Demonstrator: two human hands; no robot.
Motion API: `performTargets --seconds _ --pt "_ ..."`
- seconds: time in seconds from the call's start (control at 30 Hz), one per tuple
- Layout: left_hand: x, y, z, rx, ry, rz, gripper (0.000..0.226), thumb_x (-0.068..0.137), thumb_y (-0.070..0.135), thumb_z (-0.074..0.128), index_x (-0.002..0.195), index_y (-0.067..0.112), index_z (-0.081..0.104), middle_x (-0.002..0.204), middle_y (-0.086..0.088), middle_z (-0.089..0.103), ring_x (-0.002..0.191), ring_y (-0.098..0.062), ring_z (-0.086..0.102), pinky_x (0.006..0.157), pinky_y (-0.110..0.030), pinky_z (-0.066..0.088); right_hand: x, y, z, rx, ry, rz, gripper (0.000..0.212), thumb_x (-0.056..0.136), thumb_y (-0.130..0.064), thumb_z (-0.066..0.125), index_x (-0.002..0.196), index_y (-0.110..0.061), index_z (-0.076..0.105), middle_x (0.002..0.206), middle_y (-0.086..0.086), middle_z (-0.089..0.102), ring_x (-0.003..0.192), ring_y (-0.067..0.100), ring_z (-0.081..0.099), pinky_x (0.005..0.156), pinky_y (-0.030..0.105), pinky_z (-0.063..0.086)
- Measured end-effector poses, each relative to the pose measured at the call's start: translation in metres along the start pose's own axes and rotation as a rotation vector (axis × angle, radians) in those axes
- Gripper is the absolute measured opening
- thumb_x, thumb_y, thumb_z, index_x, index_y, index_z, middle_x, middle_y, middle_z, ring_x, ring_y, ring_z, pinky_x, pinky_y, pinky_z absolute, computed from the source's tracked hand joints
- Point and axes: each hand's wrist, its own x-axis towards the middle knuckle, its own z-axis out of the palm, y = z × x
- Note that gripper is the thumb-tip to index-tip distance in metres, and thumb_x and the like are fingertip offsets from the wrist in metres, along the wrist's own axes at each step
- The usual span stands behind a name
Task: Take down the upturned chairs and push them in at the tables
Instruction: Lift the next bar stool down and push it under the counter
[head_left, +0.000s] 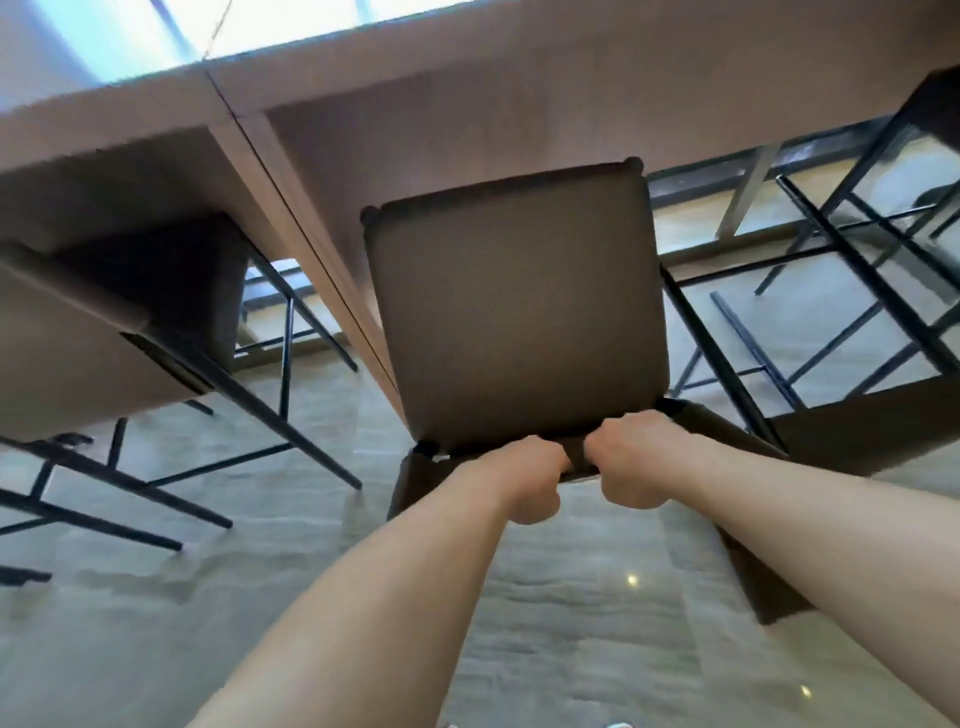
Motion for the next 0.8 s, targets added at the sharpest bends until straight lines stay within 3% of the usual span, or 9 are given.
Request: performTargets --seconds 0.2,0.3,0.4,0.47,0.6,0.7,0.8 --pt "0.019 -0.022 -0.054 -0.064 0.177 -0.013 0.052 0.08 -0.001 0.044 0.119 0.027 0.066 0.079 0.007 0.059 0.068 -0.014 0.056 0.054 -0.028 0.048 0.025 0.018 -0.054 0.049 0.14 0.09 0.02 0.089 -0.013 0.045 0.072 -0.022 0.048 0.07 -0.002 0.056 0.06 0.015 0.051 0.047 0.028 0.034" --pt "0.029 -0.029 -0.062 -0.057 0.201 0.004 0.042 0.078 0.0 0.048 0.104 0.025 0.069 0.07 0.008 0.058 0.063 -0.013 0.056 0.051 -0.026 0.044 0.032 0.02 -0.061 0.105 0.124 0.153 0.014 0.089 -0.013 0.046 0.083 -0.021 0.055 0.071 -0.002 0.055 0.058 0.014 0.05 0.048 0.027 0.031" --pt "0.031 -0.03 -0.068 -0.001 0.155 0.039 0.031 0.075 0.002 0.049 0.09 0.022 0.066 0.069 0.003 0.06 0.062 -0.017 0.057 0.05 -0.028 0.046 0.034 0.02 -0.056 0.136 0.121 0.193 0.013 0.085 -0.012 0.049 0.079 -0.023 0.054 0.066 -0.005 0.052 0.055 0.012 0.047 0.047 0.026 0.03" --pt "0.028 -0.03 -0.07 0.059 0.173 0.058 0.027 0.077 0.005 0.05 0.092 0.02 0.067 0.071 0.001 0.06 0.062 -0.018 0.057 0.053 -0.031 0.05 0.034 0.022 -0.059 0.095 0.093 0.169 0.015 0.085 -0.01 0.051 0.077 -0.023 0.053 0.066 -0.005 0.053 0.054 0.012 0.048 0.046 0.025 0.032" --pt "0.016 -0.029 -0.061 0.236 0.317 -0.024 0.011 0.089 0.016 0.054 0.083 0.017 0.063 0.066 0.001 0.055 0.055 -0.016 0.049 0.047 -0.029 0.033 0.034 0.025 -0.068 -0.016 0.036 0.056 0.018 0.092 -0.006 0.053 0.08 -0.019 0.051 0.068 -0.003 0.048 0.054 0.012 0.045 0.05 0.025 0.038" --pt "0.009 -0.03 -0.053 0.239 0.308 -0.092 0.013 0.089 0.009 0.054 0.078 0.016 0.058 0.064 0.0 0.051 0.058 -0.02 0.053 0.055 -0.032 0.045 0.029 0.02 -0.069 -0.065 0.045 0.006 0.017 0.092 -0.001 0.051 0.087 -0.017 0.054 0.077 0.0 0.052 0.065 0.018 0.055 0.055 0.03 0.039" --pt "0.002 -0.023 -0.046 0.242 0.279 -0.094 0.021 0.087 0.001 0.052 0.072 0.015 0.05 0.062 -0.002 0.046 0.055 -0.021 0.048 0.055 -0.034 0.042 0.021 0.014 -0.064 -0.087 0.026 -0.019 0.016 0.093 0.0 0.05 0.097 -0.012 0.061 0.09 0.005 0.062 0.076 0.023 0.062 0.06 0.031 0.042"
